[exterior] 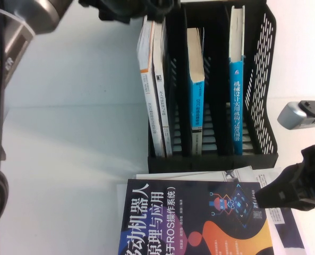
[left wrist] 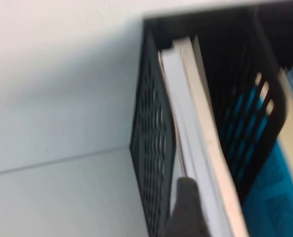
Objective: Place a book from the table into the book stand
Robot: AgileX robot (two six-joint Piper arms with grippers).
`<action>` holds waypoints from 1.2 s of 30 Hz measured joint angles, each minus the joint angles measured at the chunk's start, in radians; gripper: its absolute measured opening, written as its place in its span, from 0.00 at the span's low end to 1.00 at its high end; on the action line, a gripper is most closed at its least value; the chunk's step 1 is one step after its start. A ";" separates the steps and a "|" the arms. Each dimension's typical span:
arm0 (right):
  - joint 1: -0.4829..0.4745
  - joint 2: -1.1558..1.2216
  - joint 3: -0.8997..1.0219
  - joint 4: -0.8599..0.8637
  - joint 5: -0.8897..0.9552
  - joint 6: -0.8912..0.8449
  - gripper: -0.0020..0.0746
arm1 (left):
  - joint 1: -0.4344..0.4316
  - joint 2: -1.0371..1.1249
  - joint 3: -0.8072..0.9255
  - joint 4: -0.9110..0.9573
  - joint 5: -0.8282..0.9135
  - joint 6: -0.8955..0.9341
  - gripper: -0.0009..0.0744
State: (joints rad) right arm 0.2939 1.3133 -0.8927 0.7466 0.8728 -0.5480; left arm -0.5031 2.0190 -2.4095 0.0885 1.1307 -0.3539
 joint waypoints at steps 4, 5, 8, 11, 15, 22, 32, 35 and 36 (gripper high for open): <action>0.000 0.000 0.000 0.000 0.000 0.000 0.02 | 0.004 -0.032 -0.063 0.008 0.023 -0.027 0.61; 0.000 0.000 0.000 0.000 0.000 0.000 0.02 | 0.006 -0.046 -0.070 0.008 0.033 -0.029 0.56; 0.000 -0.002 0.000 -0.009 0.000 0.000 0.02 | 0.006 -0.088 -0.081 -0.016 0.078 -0.001 0.34; 0.000 -0.020 0.000 -0.057 -0.005 0.002 0.02 | 0.006 -0.129 -0.081 -0.048 0.126 0.062 0.12; 0.000 -0.088 0.000 -0.191 -0.054 0.081 0.02 | 0.006 -0.190 -0.023 -0.115 0.135 0.108 0.03; -0.032 -0.296 0.006 -0.490 -0.121 0.347 0.02 | -0.052 -0.337 0.281 -0.136 0.135 0.148 0.01; -0.036 -0.766 0.338 -0.608 -0.308 0.445 0.02 | -0.102 -0.709 1.002 -0.295 -0.277 0.220 0.01; -0.036 -0.903 0.456 -0.631 -0.344 0.465 0.02 | -0.102 -0.800 1.178 -0.353 -0.376 0.280 0.01; -0.036 -0.946 0.487 -0.633 -0.349 0.467 0.02 | -0.102 -0.820 1.229 -0.362 -0.398 0.289 0.01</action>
State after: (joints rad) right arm 0.2578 0.3672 -0.4057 0.1138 0.5237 -0.0811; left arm -0.6050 1.1992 -1.1803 -0.2735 0.7326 -0.0651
